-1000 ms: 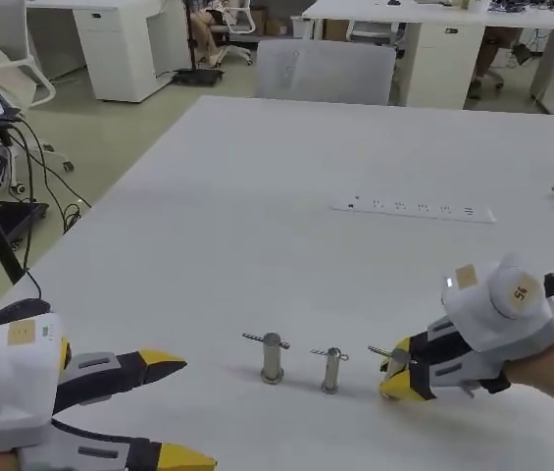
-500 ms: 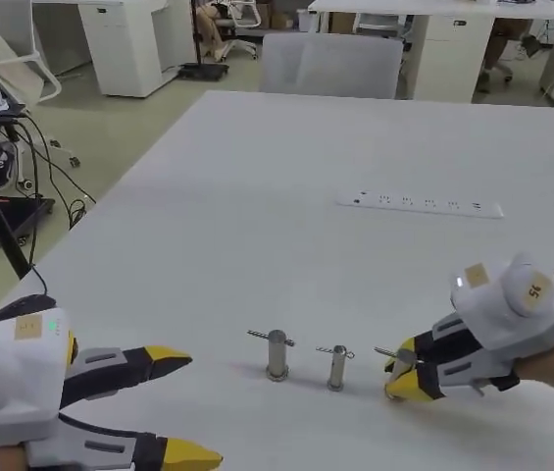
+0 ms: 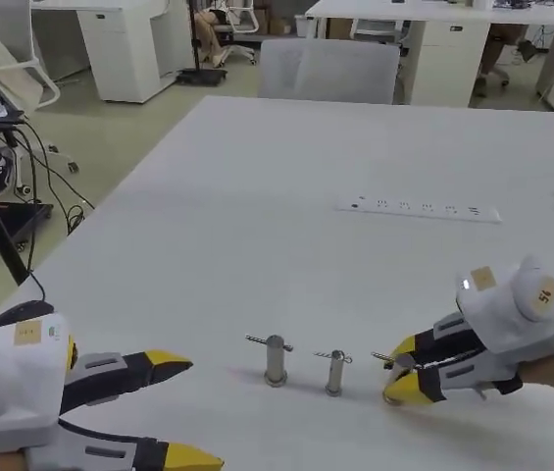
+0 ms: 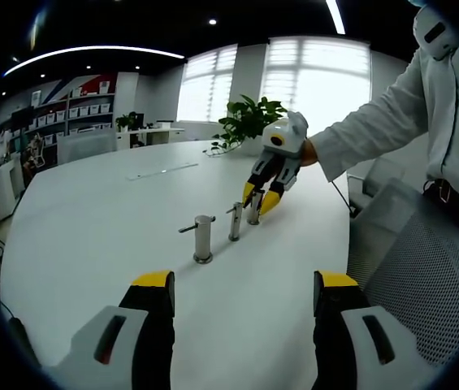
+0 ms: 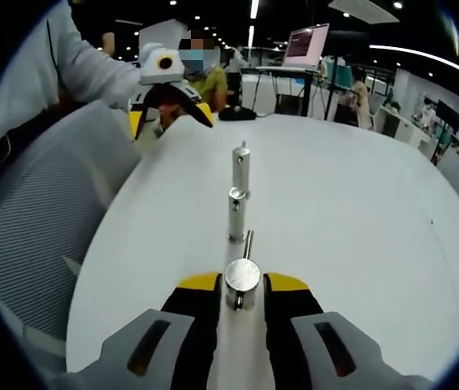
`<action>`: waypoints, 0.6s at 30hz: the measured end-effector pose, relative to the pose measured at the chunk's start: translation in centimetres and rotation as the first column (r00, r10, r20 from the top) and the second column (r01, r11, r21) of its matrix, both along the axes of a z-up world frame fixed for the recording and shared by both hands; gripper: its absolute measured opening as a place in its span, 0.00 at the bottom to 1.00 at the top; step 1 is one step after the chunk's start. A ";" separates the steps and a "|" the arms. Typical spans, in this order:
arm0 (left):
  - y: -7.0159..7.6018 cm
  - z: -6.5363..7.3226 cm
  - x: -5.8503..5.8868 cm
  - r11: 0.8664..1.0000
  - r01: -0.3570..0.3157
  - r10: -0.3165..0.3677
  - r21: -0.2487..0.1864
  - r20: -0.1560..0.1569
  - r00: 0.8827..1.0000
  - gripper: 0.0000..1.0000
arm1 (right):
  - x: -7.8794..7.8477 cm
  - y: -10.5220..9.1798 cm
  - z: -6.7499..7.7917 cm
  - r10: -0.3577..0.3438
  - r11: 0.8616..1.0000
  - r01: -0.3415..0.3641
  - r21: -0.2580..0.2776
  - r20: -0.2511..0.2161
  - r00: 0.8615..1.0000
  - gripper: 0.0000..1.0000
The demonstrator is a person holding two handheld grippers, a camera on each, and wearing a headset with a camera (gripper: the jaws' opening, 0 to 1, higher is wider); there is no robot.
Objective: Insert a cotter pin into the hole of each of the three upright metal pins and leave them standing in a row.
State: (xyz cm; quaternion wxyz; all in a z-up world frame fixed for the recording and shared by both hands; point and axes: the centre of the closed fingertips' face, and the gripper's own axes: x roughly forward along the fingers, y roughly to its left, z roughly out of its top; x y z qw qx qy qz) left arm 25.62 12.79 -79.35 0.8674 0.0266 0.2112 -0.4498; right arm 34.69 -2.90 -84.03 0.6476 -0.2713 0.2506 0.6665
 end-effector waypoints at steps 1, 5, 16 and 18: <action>0.0 0.0 0.0 1.000 0.000 0.000 0.000 0.002 1.000 0.69 | 0.0 -0.1 0.0 -0.010 1.000 0.010 -0.002 -0.002 1.000 0.24; -0.2 0.3 0.2 1.000 -0.003 0.003 -0.007 0.011 1.000 0.69 | 0.0 -0.7 0.4 -0.092 0.995 0.093 0.022 -0.040 0.995 0.33; -0.8 1.1 0.5 0.999 -0.023 0.024 -0.029 0.033 0.999 0.68 | -1.3 -2.8 1.2 -0.277 0.954 0.286 0.084 -0.104 0.955 0.45; -0.9 1.3 0.5 0.999 -0.025 0.026 -0.024 0.044 0.999 0.68 | -1.7 -2.9 1.3 -0.303 0.943 0.317 0.102 -0.127 0.944 0.45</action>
